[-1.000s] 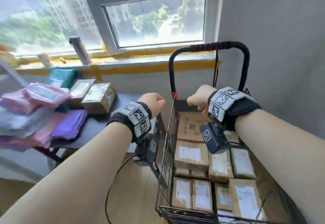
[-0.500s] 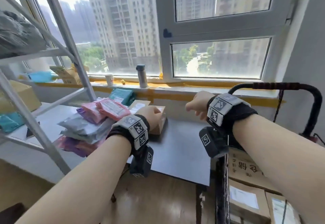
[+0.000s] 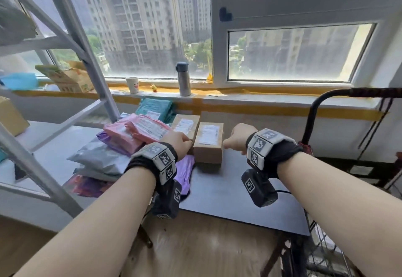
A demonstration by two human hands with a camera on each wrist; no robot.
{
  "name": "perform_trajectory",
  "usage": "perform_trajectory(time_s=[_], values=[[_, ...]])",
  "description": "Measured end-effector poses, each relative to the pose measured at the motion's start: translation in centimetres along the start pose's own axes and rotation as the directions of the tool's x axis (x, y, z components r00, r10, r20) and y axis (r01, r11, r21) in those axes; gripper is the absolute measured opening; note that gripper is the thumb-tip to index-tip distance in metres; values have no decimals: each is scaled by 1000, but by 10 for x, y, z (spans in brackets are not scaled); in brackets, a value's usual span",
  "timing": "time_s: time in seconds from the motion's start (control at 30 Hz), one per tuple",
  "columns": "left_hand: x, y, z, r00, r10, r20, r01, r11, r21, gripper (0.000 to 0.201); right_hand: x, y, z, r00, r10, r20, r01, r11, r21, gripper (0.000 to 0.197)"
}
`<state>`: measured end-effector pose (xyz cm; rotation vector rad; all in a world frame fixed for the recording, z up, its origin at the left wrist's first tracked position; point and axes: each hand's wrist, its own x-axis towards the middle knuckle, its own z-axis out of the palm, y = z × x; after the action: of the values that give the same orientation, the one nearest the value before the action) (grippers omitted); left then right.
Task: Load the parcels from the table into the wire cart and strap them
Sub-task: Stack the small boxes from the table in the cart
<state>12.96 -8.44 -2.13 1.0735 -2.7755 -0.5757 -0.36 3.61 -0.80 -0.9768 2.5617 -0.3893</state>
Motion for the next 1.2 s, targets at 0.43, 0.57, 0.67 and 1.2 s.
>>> perform_trajectory(time_s=[0.43,0.57,0.67,1.2], values=[[176,-52,39,978,-76,196,65,996,63,27,220,-22,95,958,271,92,-281,952,124,96],[220,-61,50,969,-110,222,99,993,63,29,263,-31,122,918,371,142,-383,921,74,114],[239,-70,60,951,-128,281,111,991,76,29,277,-35,139,895,412,170,-424,905,42,132],[245,-57,66,873,63,484,17,987,-160,53,202,-34,91,861,508,-18,-489,837,245,125]])
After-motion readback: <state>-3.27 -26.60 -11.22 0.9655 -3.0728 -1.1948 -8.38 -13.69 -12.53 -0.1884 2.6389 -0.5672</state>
